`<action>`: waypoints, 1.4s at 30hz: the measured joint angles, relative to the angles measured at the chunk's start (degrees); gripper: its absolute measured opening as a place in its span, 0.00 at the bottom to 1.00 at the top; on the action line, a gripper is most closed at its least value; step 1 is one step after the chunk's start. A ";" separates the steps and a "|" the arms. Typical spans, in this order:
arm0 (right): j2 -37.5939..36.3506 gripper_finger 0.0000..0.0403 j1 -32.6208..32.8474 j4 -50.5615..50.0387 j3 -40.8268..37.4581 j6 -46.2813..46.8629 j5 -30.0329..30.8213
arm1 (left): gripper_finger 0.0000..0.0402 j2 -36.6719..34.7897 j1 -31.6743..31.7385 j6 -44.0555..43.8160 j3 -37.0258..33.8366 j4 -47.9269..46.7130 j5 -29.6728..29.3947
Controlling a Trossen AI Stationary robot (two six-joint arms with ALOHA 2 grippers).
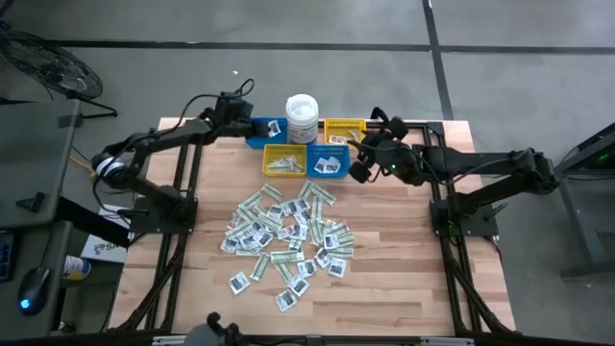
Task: Pick & Place First Aid Supplies
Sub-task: Put the blue alcohol pad into the left blue bin, then put the green bandage pad into the left yellow bin
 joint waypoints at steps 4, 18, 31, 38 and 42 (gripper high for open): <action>0.02 0.38 -1.02 0.00 0.00 1.91 -0.13 | 0.00 3.99 1.04 0.17 0.00 3.40 0.83; 0.02 0.38 -1.19 0.04 0.00 2.93 2.32 | 0.02 7.16 1.20 1.09 -0.02 5.88 -3.63; 0.04 0.38 -1.17 -0.01 0.00 3.83 2.06 | 0.24 7.09 1.20 1.23 -0.02 5.73 -4.13; 0.04 0.38 -1.17 -0.97 0.00 3.46 0.03 | 0.27 1.89 1.20 5.68 -0.02 3.45 -1.81; 0.04 0.38 -1.15 -1.24 0.00 3.36 -0.36 | 0.27 -2.90 1.20 8.24 -0.02 -1.67 0.14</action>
